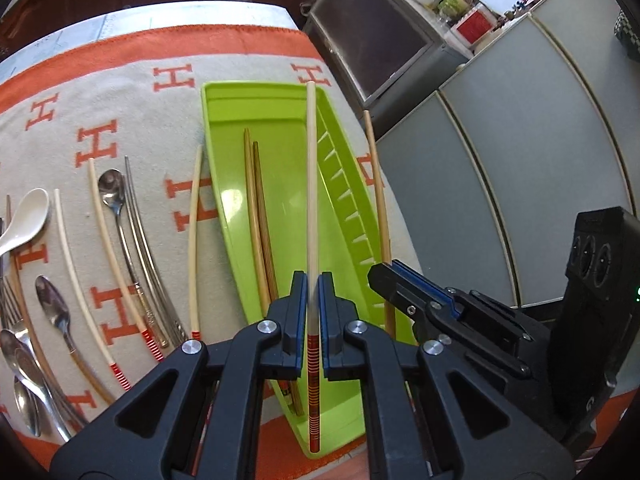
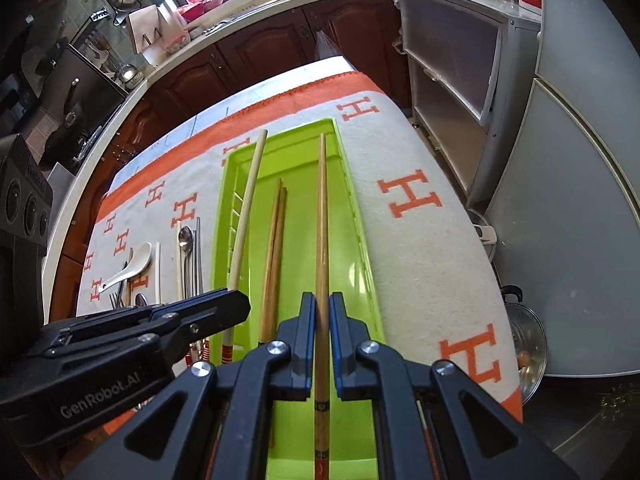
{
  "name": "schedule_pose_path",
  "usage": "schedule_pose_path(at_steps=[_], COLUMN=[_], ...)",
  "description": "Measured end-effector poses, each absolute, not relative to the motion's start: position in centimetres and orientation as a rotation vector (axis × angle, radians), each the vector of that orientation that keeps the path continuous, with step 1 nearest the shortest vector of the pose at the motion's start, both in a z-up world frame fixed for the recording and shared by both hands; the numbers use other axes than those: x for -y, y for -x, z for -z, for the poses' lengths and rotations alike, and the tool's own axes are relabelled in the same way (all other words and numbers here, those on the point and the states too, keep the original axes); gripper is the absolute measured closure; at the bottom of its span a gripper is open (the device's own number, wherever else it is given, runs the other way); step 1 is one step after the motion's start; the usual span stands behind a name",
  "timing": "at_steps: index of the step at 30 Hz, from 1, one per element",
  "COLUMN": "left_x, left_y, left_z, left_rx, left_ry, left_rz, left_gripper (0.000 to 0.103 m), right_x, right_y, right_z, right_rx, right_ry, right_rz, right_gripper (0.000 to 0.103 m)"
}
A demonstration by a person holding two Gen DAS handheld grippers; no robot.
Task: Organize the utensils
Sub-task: 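Carry both red-banded chopsticks into the lime-green tray with both tools, then open the left tool in the tray while the right tool releases and withdraws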
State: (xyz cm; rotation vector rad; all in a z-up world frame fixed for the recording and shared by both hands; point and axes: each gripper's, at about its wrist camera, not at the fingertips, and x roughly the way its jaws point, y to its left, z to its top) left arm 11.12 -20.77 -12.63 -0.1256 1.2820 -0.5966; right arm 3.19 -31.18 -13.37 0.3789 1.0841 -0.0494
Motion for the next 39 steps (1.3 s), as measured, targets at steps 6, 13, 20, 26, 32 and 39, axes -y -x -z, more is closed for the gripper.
schedule_pose_path(at_steps=[6, 13, 20, 26, 32, 39], left_x=[20.5, 17.9, 14.0, 9.5, 5.3, 0.1], left_y=[-11.3, -10.7, -9.6, -8.6, -7.1, -5.8], left_z=[14.0, 12.9, 10.5, 8.8, 7.2, 6.6], left_rx=[-1.283, -1.251, -1.177, -1.116, -1.050, -1.010], left_ry=[0.082, 0.075, 0.031, 0.024, 0.007, 0.011], left_rz=[0.567, 0.552, 0.501, 0.415, 0.325, 0.222], left_gripper=[0.099, 0.055, 0.055, 0.055, 0.055, 0.055], right_x=[31.4, 31.1, 29.4, 27.1, 23.9, 19.4], right_y=[-3.4, -3.1, -2.9, -2.7, -2.9, -3.2], right_z=[13.9, 13.1, 12.2, 11.5, 11.1, 10.6], right_rx=[-1.081, -1.051, -1.043, -1.044, -1.065, -1.090], right_ry=[-0.428, -0.476, -0.476, -0.459, -0.422, -0.363], right_rz=[0.049, 0.033, -0.012, -0.075, -0.145, -0.246], right_gripper=[0.096, 0.092, 0.092, 0.092, 0.092, 0.092])
